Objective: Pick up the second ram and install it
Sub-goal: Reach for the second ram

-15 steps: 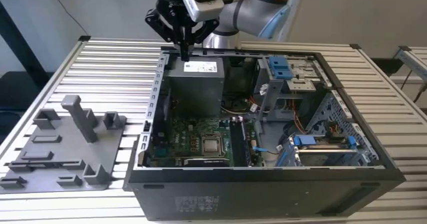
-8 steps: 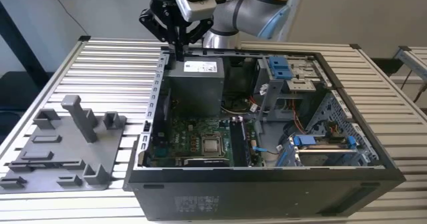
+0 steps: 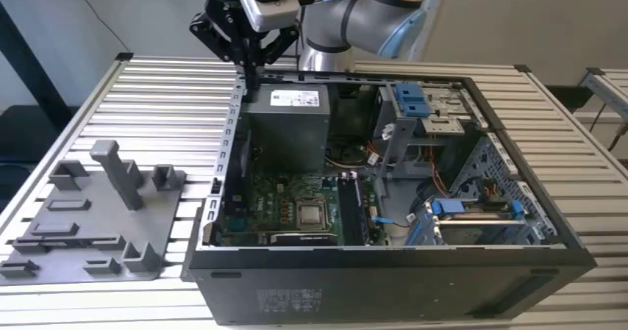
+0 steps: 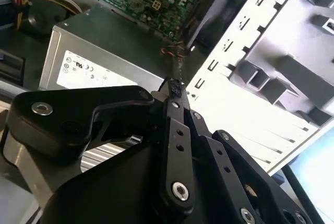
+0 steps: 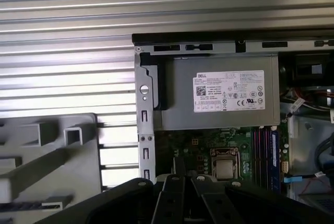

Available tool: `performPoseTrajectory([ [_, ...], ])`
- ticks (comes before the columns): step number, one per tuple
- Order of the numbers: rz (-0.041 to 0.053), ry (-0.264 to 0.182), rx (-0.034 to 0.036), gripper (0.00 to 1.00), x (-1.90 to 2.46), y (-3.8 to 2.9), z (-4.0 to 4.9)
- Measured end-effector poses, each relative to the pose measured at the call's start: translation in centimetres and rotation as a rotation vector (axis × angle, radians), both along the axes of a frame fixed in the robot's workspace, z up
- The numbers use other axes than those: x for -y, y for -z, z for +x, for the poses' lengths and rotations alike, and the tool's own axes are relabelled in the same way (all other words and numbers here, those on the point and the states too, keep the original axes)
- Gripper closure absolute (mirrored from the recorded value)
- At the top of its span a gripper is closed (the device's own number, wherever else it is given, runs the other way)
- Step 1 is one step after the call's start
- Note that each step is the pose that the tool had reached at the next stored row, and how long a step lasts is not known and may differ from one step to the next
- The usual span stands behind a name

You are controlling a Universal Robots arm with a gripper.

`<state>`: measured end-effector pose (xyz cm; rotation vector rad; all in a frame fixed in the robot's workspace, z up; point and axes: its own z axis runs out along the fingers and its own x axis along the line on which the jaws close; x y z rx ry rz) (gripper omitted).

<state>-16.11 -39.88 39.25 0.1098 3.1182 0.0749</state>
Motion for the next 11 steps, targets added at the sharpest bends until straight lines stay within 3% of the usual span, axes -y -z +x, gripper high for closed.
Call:
performPoseTrajectory([
  [11, 0.0001, 0.0, 0.0, 0.89, 0.0, 0.04, -2.81],
])
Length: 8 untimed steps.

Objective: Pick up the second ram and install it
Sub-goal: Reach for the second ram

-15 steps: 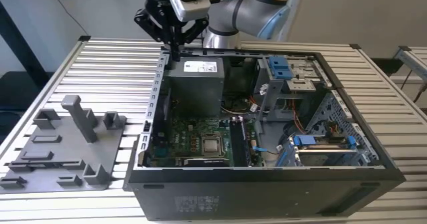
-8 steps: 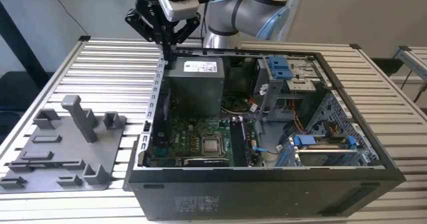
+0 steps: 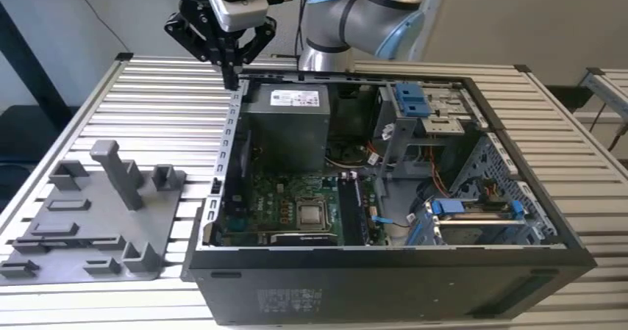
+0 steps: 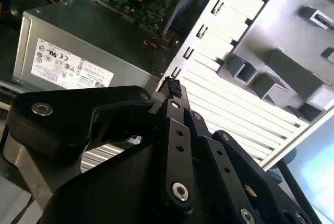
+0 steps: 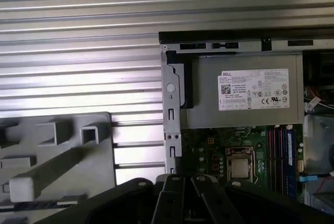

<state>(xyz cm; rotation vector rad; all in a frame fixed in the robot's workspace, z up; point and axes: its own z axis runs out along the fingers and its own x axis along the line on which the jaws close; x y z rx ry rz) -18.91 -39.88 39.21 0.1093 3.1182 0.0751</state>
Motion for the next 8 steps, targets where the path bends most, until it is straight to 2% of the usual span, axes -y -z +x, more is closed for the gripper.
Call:
performPoseTrajectory([
  [8, 0.0, -0.001, 0.0, 0.89, 0.02, 0.0, -2.32],
])
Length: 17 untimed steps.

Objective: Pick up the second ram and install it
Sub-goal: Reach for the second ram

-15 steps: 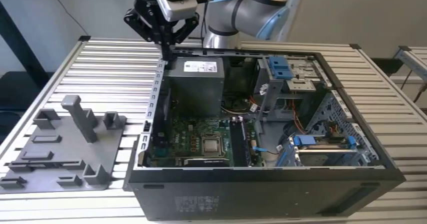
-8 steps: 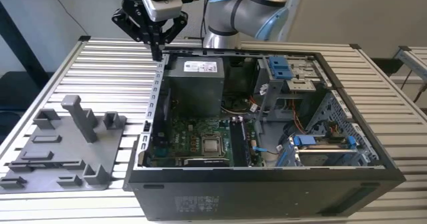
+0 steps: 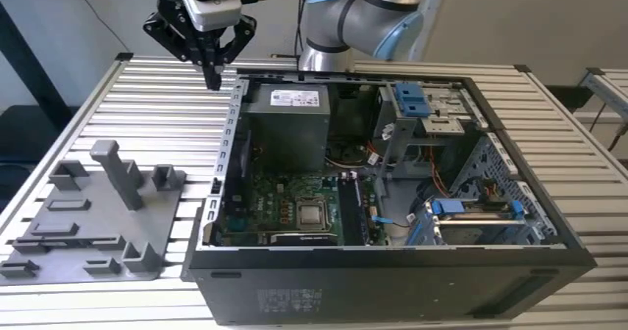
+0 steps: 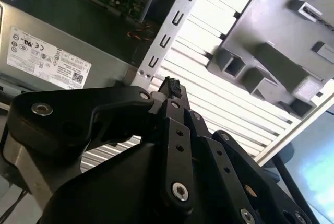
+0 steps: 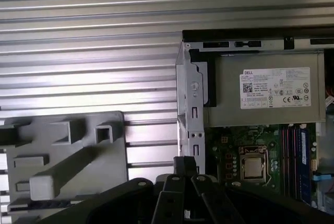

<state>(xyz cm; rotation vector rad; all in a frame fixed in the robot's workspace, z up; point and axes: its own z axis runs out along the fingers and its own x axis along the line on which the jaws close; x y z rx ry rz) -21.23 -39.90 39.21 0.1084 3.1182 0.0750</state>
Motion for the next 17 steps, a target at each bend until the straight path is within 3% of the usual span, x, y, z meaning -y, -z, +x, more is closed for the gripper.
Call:
performPoseTrajectory([
  [9, 0.0, -0.001, -0.0001, 0.89, 0.01, 0.0, -2.49],
  [17, 0.0, -0.001, -0.0002, 0.89, 0.04, 0.02, -5.4],
])
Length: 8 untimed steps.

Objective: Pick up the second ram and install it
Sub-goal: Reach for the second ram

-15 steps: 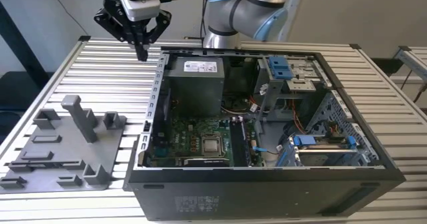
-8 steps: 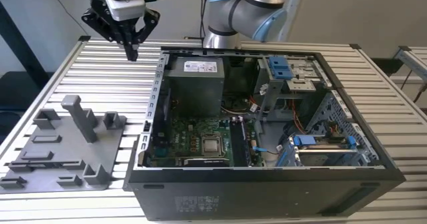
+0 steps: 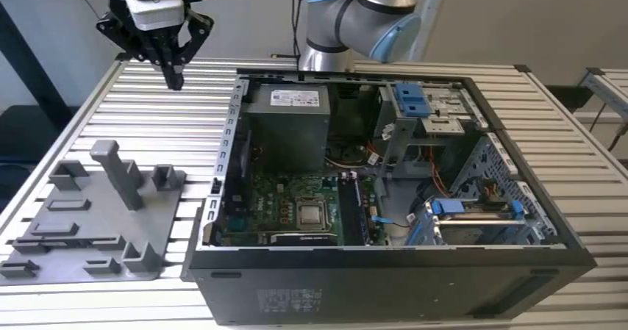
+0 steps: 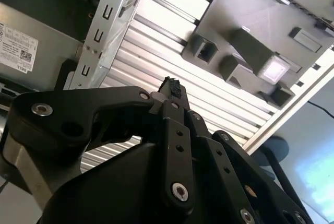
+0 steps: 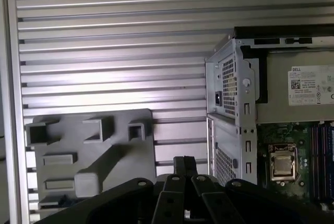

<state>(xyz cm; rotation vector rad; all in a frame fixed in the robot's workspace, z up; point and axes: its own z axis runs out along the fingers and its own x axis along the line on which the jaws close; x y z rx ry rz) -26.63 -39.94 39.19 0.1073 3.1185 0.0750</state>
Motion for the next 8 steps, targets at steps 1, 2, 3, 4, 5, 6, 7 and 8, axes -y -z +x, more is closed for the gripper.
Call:
performPoseTrajectory([
  [1, 0.0, 0.0, 0.0, 0.89, 0.0, 0.01, -0.34],
  [2, 0.0, 0.0, -0.0002, 0.89, 0.0, 0.01, -0.66],
  [3, 0.0, 0.0, -0.0003, 0.89, 0.01, 0.01, -0.98],
  [4, 0.0, 0.0, -0.0004, 0.89, 0.01, 0.02, -1.3],
  [5, 0.0, 0.0, -0.0006, 0.89, 0.01, 0.02, -1.6],
  [6, 0.0, 0.0, -0.0007, 0.89, 0.01, 0.03, -1.9],
  [7, 0.0, 0.0, -0.0008, 0.89, 0.01, 0.03, -2.21],
  [8, 0.0, 0.0, -0.0009, 0.89, 0.01, 0.04, -2.52],
])
